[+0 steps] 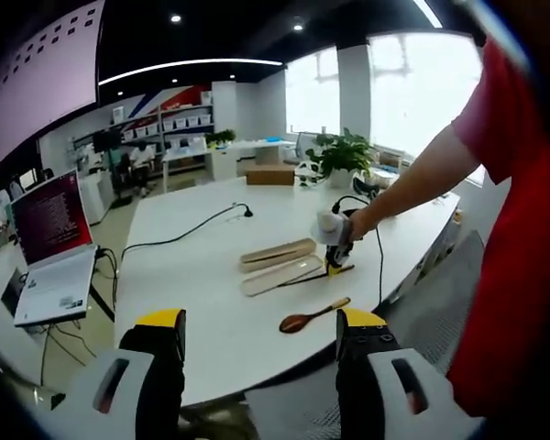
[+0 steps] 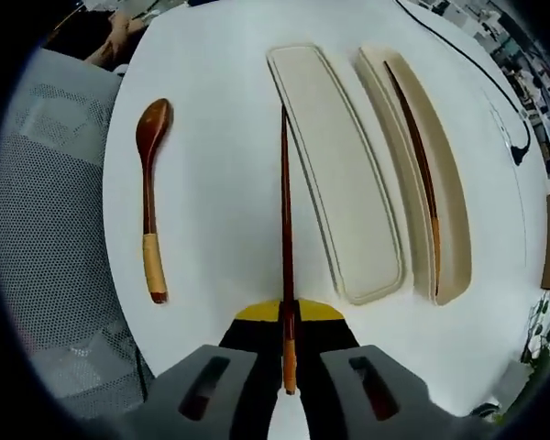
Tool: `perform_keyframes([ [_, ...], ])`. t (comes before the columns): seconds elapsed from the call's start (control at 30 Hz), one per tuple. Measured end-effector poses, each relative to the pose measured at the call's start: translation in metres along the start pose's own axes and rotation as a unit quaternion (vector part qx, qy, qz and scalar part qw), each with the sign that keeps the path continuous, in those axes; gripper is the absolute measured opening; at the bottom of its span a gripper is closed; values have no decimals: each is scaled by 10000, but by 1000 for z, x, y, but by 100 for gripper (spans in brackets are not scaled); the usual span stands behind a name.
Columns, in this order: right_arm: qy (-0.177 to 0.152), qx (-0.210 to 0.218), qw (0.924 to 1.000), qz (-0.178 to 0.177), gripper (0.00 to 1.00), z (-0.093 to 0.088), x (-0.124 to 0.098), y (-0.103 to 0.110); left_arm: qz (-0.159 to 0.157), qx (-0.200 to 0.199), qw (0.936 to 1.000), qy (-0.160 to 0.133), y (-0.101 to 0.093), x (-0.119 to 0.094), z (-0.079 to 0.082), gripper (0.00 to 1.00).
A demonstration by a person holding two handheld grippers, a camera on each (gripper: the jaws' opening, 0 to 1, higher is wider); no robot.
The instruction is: Arrange the utensils inside the cutlery case until each visible utensil rests in its matching compartment.
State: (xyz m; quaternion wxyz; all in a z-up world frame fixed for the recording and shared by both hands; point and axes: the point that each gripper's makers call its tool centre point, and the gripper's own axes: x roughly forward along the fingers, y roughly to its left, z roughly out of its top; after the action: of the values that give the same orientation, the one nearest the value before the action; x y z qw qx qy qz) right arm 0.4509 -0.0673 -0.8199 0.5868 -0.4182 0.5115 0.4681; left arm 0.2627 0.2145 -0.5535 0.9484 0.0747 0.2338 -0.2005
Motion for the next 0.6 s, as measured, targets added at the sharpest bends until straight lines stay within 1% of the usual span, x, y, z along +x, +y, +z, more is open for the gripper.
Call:
perform_keyframes([
  [0.03, -33, 138, 9999, 48, 0, 0, 0, -1, -11, 25, 10000, 8, -1, 0, 0, 68],
  [0.1, 73, 183, 9997, 131, 0, -4, 1, 1, 6, 98, 9999, 38, -1, -2, 0, 68],
  [0.23, -16, 134, 9995, 295, 0, -3, -6, 8, 47, 82, 10000, 16, 5, -6, 1, 68],
  [0.3, -146, -84, 9995, 265, 0, 1, -11, 6, 80, 63, 9999, 22, 8, -7, 0, 68],
  [0.37, -117, -43, 9996, 268, 0, 1, -17, 7, 87, 48, 9999, 17, 8, -7, 0, 68],
  [0.47, -203, 12, 9996, 217, 0, 4, -27, 3, 60, 40, 10000, 20, 7, -6, -1, 68],
  [0.6, -216, -3, 9996, 200, 0, 7, -32, -1, 4, 24, 10000, 26, 4, -3, -2, 68],
])
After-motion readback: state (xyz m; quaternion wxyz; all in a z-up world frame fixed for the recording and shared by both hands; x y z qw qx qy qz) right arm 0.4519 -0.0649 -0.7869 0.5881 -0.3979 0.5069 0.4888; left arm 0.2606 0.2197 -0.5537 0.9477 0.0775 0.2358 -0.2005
